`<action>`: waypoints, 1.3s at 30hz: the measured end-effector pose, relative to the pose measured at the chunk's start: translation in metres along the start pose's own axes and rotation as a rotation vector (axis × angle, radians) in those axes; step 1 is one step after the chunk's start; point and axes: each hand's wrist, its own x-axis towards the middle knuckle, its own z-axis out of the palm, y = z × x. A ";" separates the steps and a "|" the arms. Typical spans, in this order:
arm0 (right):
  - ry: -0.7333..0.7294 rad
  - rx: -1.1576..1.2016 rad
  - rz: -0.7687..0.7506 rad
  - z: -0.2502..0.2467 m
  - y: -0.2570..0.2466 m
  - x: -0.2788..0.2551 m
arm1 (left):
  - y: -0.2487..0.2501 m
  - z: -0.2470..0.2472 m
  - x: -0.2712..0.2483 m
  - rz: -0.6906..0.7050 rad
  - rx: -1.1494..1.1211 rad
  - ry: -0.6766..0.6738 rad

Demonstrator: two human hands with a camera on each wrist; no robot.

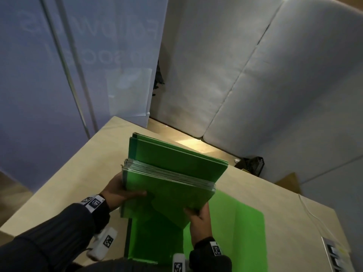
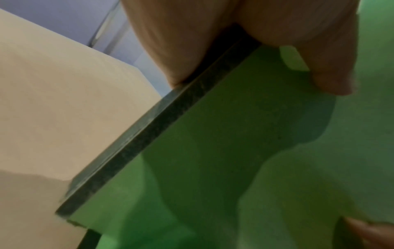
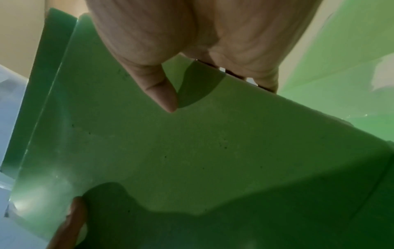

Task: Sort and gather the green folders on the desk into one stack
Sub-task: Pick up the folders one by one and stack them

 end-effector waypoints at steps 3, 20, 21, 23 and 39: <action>-0.002 -0.027 0.060 0.002 0.004 0.006 | -0.007 0.002 -0.004 -0.070 0.023 0.015; -0.176 -0.498 -0.009 0.019 0.000 0.046 | 0.018 -0.056 -0.034 -0.092 0.006 0.399; -0.134 -0.554 0.076 0.018 0.009 0.049 | 0.024 -0.063 -0.040 -0.102 0.027 0.425; -0.057 -0.733 0.267 0.017 0.034 0.053 | 0.033 -0.082 -0.056 -0.108 0.080 0.527; 0.123 -0.609 0.533 0.016 0.049 0.050 | -0.020 -0.151 -0.106 -0.340 -0.139 0.750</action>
